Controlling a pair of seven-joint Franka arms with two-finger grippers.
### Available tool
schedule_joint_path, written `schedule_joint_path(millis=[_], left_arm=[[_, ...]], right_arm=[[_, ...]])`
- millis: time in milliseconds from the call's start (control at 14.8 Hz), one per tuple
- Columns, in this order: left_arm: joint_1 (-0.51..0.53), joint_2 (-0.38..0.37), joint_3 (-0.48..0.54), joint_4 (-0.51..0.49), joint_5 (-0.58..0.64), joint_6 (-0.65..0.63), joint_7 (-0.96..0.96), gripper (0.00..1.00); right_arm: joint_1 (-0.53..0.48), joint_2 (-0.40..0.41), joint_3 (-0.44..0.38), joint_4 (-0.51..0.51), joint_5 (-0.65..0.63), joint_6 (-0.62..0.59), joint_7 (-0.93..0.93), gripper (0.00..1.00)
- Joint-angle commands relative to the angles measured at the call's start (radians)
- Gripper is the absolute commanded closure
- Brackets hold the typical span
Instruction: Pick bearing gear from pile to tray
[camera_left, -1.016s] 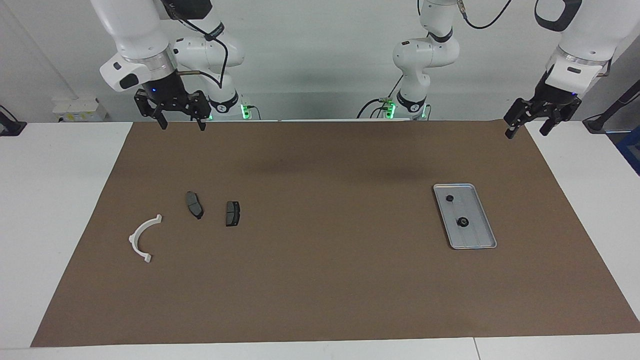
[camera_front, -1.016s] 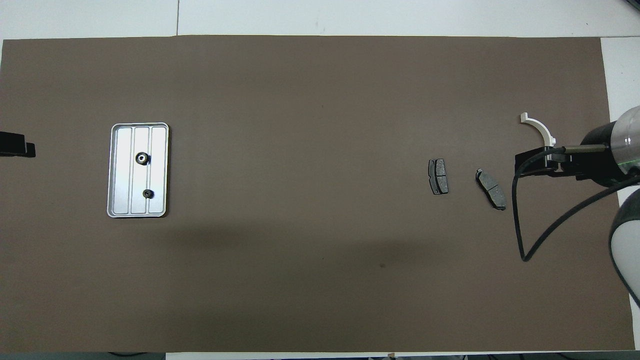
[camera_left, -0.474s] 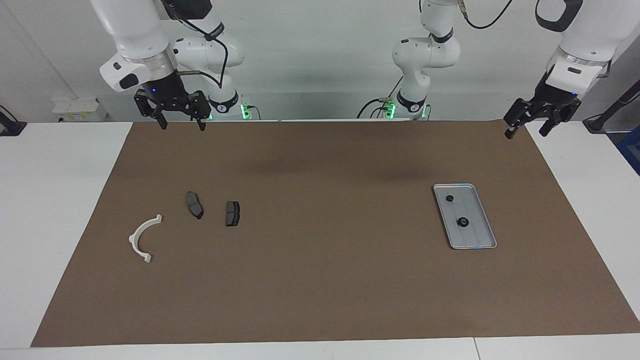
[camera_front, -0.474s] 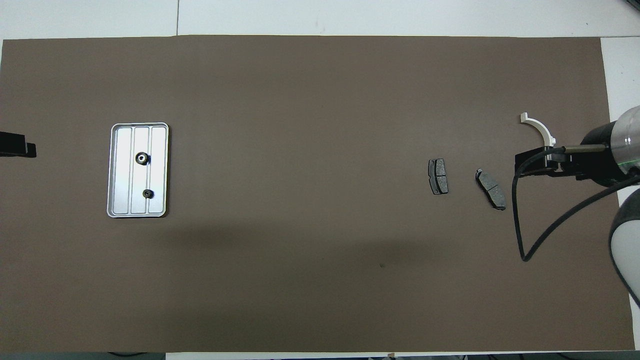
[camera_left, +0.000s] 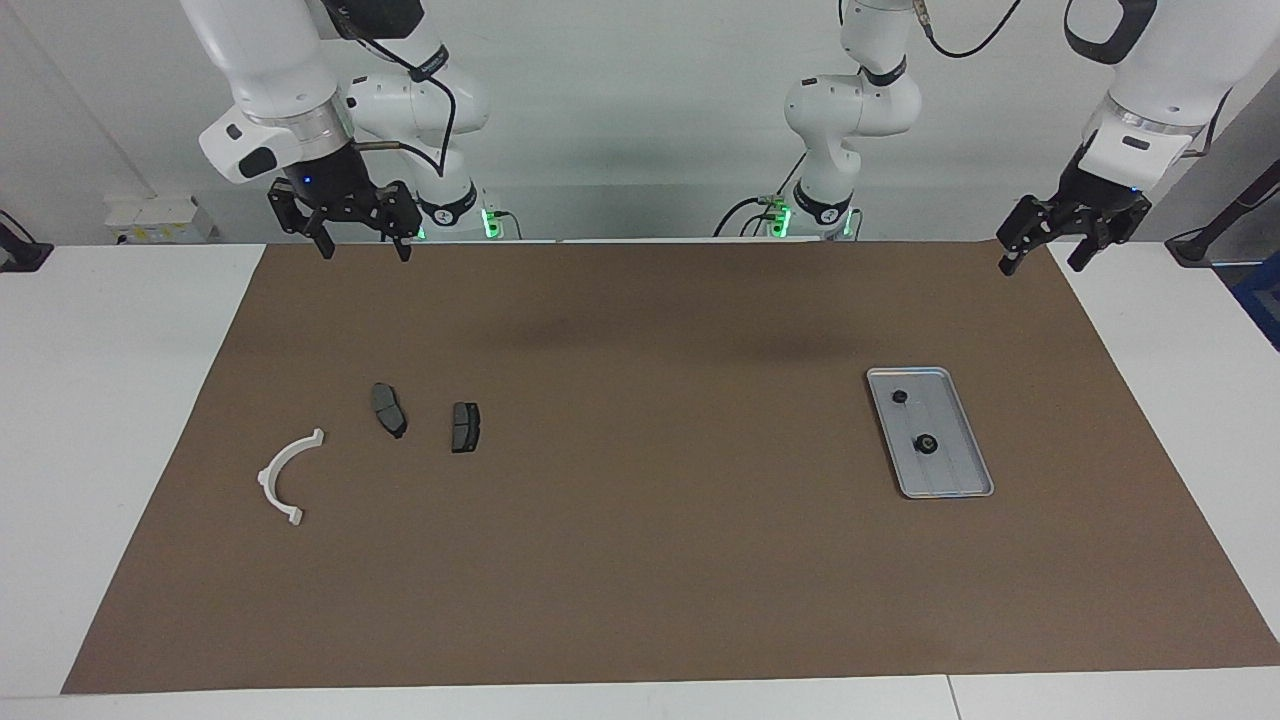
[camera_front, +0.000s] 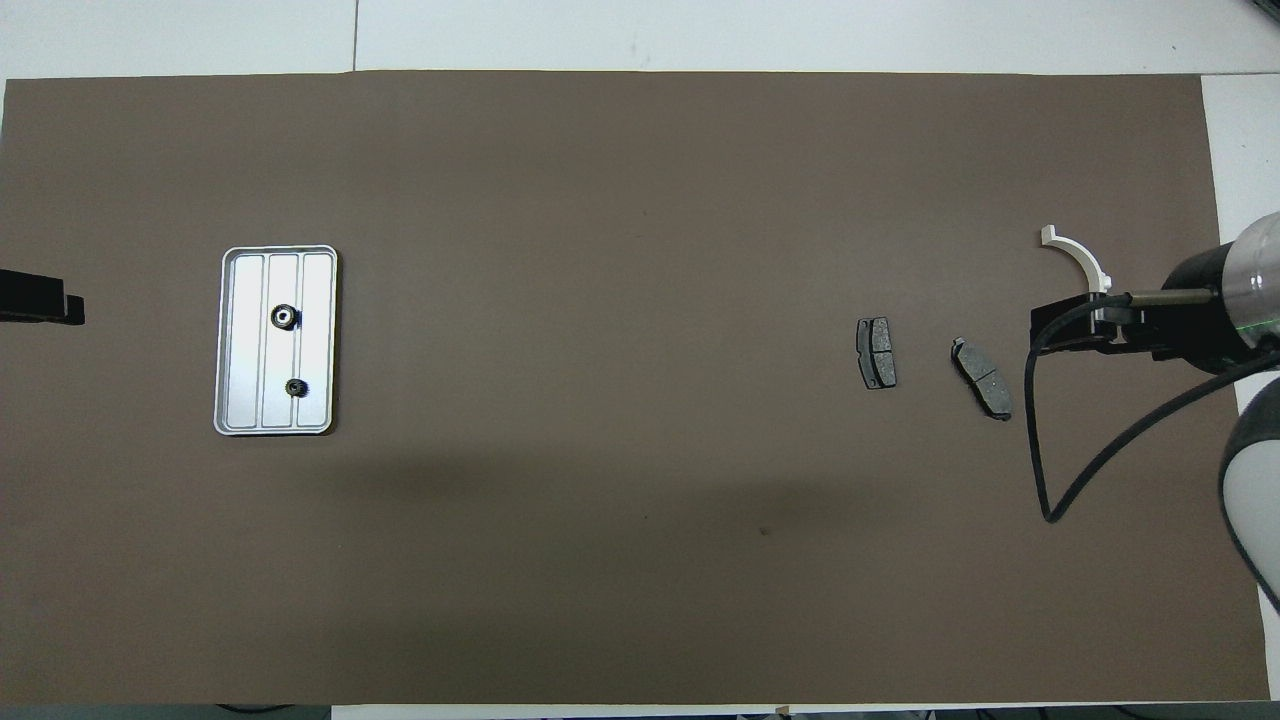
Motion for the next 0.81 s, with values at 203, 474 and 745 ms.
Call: schedule_joint_path(millis=[203,474,745], left_arm=[[-0.008,0.011,0.011,0.045,0.004,-0.096,-0.003,0.0],[-0.014,0.008,0.011,0.071,0.001,-0.121,-0.003,0.0],[-0.009,0.002,0.011,0.063,0.001,-0.127,0.041,0.0]], right_arm=[[-0.008,-0.015,-0.001,-0.007,-0.007,0.003,0.006,0.0],[-0.008,-0.016,-0.001,-0.007,-0.007,0.003,0.006,0.0],[-0.008,-0.016,-0.001,-0.007,-0.003,0.005,0.006,0.0]])
